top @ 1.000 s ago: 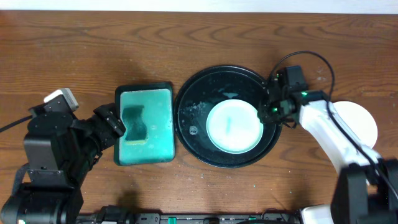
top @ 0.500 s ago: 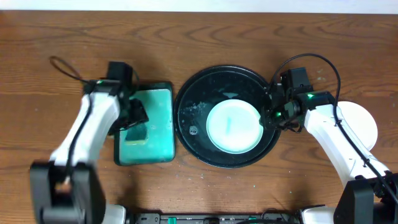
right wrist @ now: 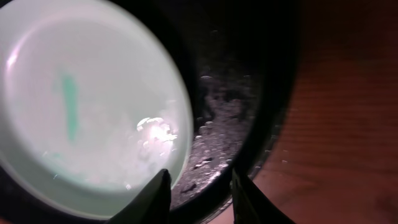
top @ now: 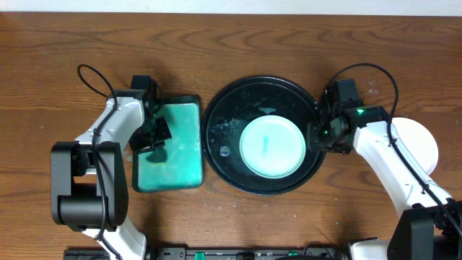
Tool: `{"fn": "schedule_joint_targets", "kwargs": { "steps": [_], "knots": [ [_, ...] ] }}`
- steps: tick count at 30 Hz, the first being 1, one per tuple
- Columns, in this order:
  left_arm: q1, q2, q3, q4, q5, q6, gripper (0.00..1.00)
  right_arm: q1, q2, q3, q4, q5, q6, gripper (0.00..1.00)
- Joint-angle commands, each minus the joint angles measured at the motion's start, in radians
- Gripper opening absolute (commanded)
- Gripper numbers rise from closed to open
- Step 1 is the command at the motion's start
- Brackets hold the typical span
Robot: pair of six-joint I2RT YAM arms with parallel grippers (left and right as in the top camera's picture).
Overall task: Clean dirty plates on tray and stack at the side
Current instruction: 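Grasp the green sponge with the left gripper and lift it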
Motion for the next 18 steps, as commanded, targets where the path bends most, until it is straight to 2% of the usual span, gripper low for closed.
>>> {"fn": "schedule_joint_targets", "kwargs": {
  "steps": [1, 4, 8, 10, 12, 15, 17, 18],
  "knots": [
    [-0.002, -0.052, 0.094, -0.124, 0.027, 0.013, 0.07, -0.004, 0.007, -0.004, 0.018, 0.076, 0.066, 0.31],
    [-0.013, -0.111, 0.166, -0.203, 0.027, 0.025, 0.07, -0.017, 0.042, -0.014, 0.055, 0.052, 0.042, 0.33],
    [-0.06, -0.216, 0.187, -0.211, 0.027, 0.027, 0.07, -0.017, 0.119, -0.014, 0.093, -0.166, -0.152, 0.4],
    [-0.104, -0.257, 0.187, -0.207, 0.027, 0.027, 0.07, -0.017, 0.169, -0.014, 0.095, -0.19, -0.159, 0.4],
    [-0.156, -0.267, 0.187, -0.201, 0.027, 0.022, 0.08, -0.017, 0.233, -0.014, 0.111, -0.196, -0.16, 0.35],
    [-0.235, -0.254, 0.179, -0.162, 0.027, -0.06, 0.07, -0.013, 0.298, -0.014, 0.122, -0.206, -0.16, 0.1],
    [-0.279, -0.245, 0.175, -0.123, 0.055, -0.1, 0.07, -0.013, 0.311, -0.014, 0.122, -0.206, -0.16, 0.01],
    [-0.314, -0.235, 0.171, -0.07, 0.119, -0.11, 0.07, -0.013, 0.313, -0.014, 0.123, -0.205, -0.159, 0.01]
  ]
}}
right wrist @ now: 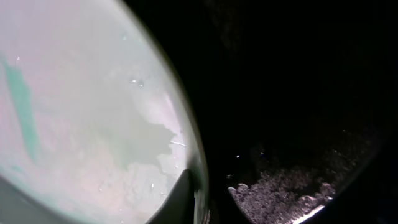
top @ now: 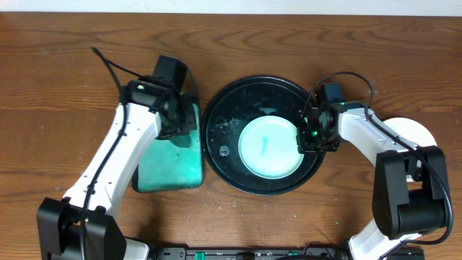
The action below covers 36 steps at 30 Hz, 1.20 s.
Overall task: Clean dirty plates on tray and stack at the side
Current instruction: 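Grasp the green sponge with the left gripper and lift it, then scrub the pale green plate with the sponge in the left gripper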
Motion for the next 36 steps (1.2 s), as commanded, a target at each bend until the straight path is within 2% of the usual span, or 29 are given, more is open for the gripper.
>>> {"fn": "schedule_joint_targets", "kwargs": {
  "steps": [1, 6, 10, 14, 18, 19, 21, 24, 25, 31, 33, 36],
  "knots": [
    [-0.099, 0.035, -0.006, 0.13, 0.144, -0.071, 0.07, 0.005, 0.039, -0.01, 0.005, -0.021, -0.013, 0.01],
    [-0.238, 0.153, -0.01, 0.35, 0.247, -0.119, 0.07, 0.005, 0.039, -0.01, 0.005, -0.021, -0.003, 0.01],
    [-0.341, 0.299, -0.01, 0.552, 0.416, -0.119, 0.07, 0.005, 0.039, -0.01, 0.005, -0.021, -0.003, 0.01],
    [-0.404, 0.425, -0.01, 0.648, 0.438, -0.181, 0.07, 0.005, 0.039, -0.01, 0.004, -0.021, -0.003, 0.01],
    [-0.398, 0.5, -0.01, 0.605, 0.378, -0.22, 0.07, 0.005, 0.039, -0.01, 0.004, -0.021, -0.003, 0.01],
    [-0.381, 0.508, -0.01, 0.54, 0.285, -0.285, 0.07, 0.005, 0.039, -0.01, 0.004, -0.021, -0.003, 0.01],
    [-0.344, 0.507, -0.003, 0.453, 0.192, -0.348, 0.07, 0.005, 0.039, -0.01, 0.005, -0.022, -0.003, 0.01],
    [-0.29, 0.507, 0.036, 0.327, 0.135, -0.35, 0.07, 0.005, 0.039, -0.01, 0.005, -0.021, -0.003, 0.01],
    [-0.266, 0.507, 0.067, 0.254, 0.089, -0.336, 0.07, 0.005, 0.039, -0.01, 0.005, -0.021, -0.003, 0.01],
    [-0.241, 0.507, 0.154, 0.112, 0.012, -0.196, 0.07, 0.005, 0.039, -0.01, 0.011, -0.021, -0.003, 0.01],
    [-0.255, 0.51, 0.153, 0.126, 0.052, -0.153, 0.07, 0.005, 0.039, -0.01, 0.016, -0.022, 0.002, 0.01],
    [-0.294, 0.529, 0.151, 0.209, 0.187, -0.1, 0.07, 0.005, 0.039, -0.01, 0.016, -0.022, 0.005, 0.01]
  ]
}}
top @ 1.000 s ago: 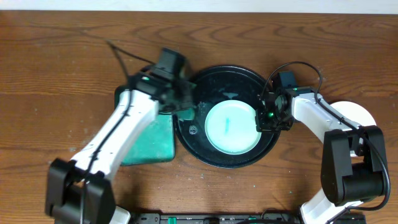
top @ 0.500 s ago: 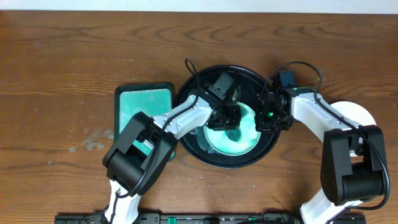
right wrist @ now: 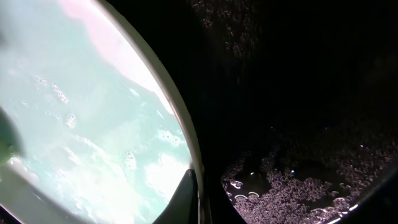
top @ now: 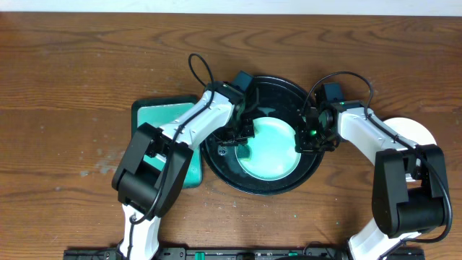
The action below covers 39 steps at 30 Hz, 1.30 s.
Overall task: Clean dirty plates on tray and stack at the side
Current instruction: 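Scrub the pale green plate with the sponge in the left gripper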
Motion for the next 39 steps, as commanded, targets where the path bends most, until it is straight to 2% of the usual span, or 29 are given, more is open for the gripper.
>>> {"fn": "schedule_joint_targets", "kwargs": {
  "steps": [1, 6, 8, 15, 19, 22, 24, 27, 32, 37, 39],
  "knots": [
    [-0.03, 0.066, -0.003, 0.09, 0.04, 0.09, 0.07, 0.005, 0.031, -0.013, 0.003, 0.022, 0.002, 0.01],
    [-0.114, 0.132, -0.003, 0.248, 0.325, 0.105, 0.08, 0.005, 0.031, -0.013, 0.003, 0.022, 0.009, 0.01],
    [-0.128, 0.134, -0.003, 0.286, 0.393, 0.116, 0.08, 0.005, 0.031, -0.013, 0.003, 0.022, 0.009, 0.01],
    [-0.138, 0.134, -0.003, 0.328, 0.458, 0.123, 0.08, 0.005, 0.031, -0.013, 0.003, 0.022, 0.009, 0.01],
    [-0.139, 0.134, -0.003, 0.282, 0.542, 0.061, 0.08, 0.005, 0.031, -0.013, 0.001, 0.022, 0.009, 0.01],
    [-0.142, 0.134, -0.005, 0.228, 0.561, 0.059, 0.08, 0.005, 0.031, -0.013, 0.002, 0.022, 0.009, 0.01],
    [-0.142, 0.134, -0.008, 0.177, 0.493, 0.059, 0.08, 0.005, 0.031, -0.013, 0.001, 0.022, 0.009, 0.01],
    [-0.131, 0.134, -0.008, 0.104, 0.305, 0.054, 0.08, 0.005, 0.031, -0.013, -0.003, 0.022, 0.009, 0.01],
    [-0.071, 0.116, 0.01, -0.023, 0.068, -0.002, 0.07, 0.005, 0.031, -0.013, -0.003, 0.022, 0.008, 0.01],
    [-0.008, 0.092, 0.08, -0.18, -0.308, -0.001, 0.07, 0.005, 0.031, -0.013, -0.003, 0.022, 0.008, 0.01],
    [-0.002, 0.092, 0.095, -0.182, -0.39, 0.01, 0.07, 0.005, 0.031, -0.013, -0.003, 0.022, 0.008, 0.01]
  ]
}}
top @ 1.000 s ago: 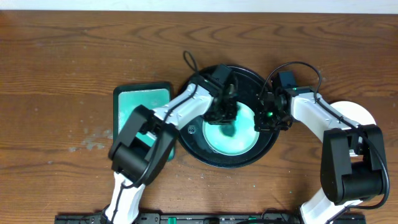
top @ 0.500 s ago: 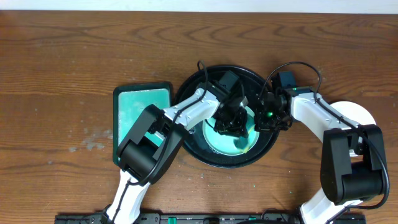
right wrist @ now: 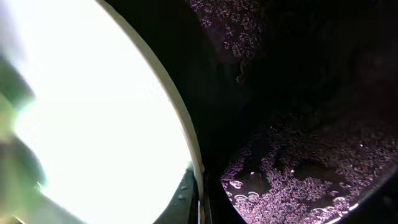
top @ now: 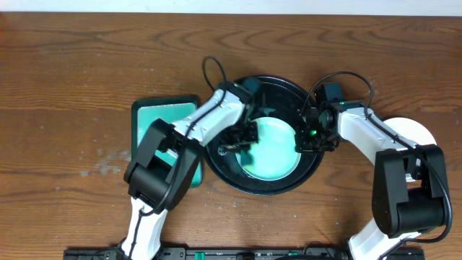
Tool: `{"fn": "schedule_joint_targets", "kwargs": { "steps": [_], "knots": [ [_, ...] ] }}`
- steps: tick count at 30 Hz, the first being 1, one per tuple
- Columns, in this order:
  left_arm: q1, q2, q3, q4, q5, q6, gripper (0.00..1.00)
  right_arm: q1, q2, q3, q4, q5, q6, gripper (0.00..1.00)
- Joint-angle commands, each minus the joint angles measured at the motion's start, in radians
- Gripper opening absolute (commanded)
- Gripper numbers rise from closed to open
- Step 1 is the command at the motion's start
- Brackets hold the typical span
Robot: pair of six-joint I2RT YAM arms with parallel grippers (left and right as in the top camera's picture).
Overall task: Clean dirty plates on tray and stack at the side
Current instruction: 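Scrub the pale green plate with the sponge in the left gripper, then return the sponge to the teal tray with the left gripper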
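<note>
A pale green plate [top: 278, 148] lies in the round black tray [top: 278, 81], which holds foamy water [right wrist: 298, 180]. My right gripper [top: 309, 137] is shut on the plate's right rim; in the right wrist view its fingertips [right wrist: 200, 186] pinch the rim from both sides, and the plate [right wrist: 93, 112] is washed out by glare. My left gripper [top: 242, 139] is down on the plate's left part, shut on a green sponge [right wrist: 15, 124] that shows as a blur at the frame's left edge.
A teal rectangular tray [top: 162, 112] sits left of the black tray, partly under my left arm. A white plate [top: 419, 137] lies on the table at the right, behind my right arm. Brown wooden table [top: 72, 58] all around.
My left gripper has shifted a little toward the front on the plate's left part. My right gripper keeps the same hold on the right rim. The plate has not moved.
My left gripper was first down on the teal tray and my right gripper stood open at the black tray's right rim. Then the right gripper was shut on the plate's rim. After that the left gripper was on the plate, where it still is.
</note>
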Motion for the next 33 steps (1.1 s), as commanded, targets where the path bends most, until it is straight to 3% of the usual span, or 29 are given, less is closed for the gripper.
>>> {"fn": "schedule_joint_targets", "kwargs": {
  "steps": [1, 5, 11, 14, 21, 28, 33],
  "knots": [
    [0.028, 0.017, 0.008, 0.0, -0.399, 0.011, 0.07, 0.005, 0.031, -0.013, -0.002, 0.022, 0.005, 0.01],
    [0.016, 0.029, 0.008, 0.122, -0.267, 0.106, 0.07, 0.005, 0.031, -0.013, -0.002, 0.022, 0.005, 0.01],
    [-0.039, 0.08, 0.006, 0.3, 0.257, 0.109, 0.08, 0.005, 0.031, -0.013, -0.002, 0.022, 0.005, 0.01],
    [-0.095, 0.11, 0.007, 0.32, 0.37, 0.11, 0.08, 0.005, 0.031, -0.013, -0.002, 0.022, 0.005, 0.01],
    [-0.146, 0.119, 0.007, 0.284, 0.372, 0.139, 0.07, 0.005, 0.031, -0.013, -0.003, 0.022, 0.005, 0.01],
    [-0.122, 0.119, 0.007, 0.109, 0.435, 0.153, 0.07, 0.005, 0.031, -0.013, -0.003, 0.022, 0.005, 0.01],
    [-0.092, 0.103, 0.007, 0.023, 0.19, 0.14, 0.07, 0.005, 0.031, -0.013, -0.007, 0.022, 0.004, 0.01]
  ]
}}
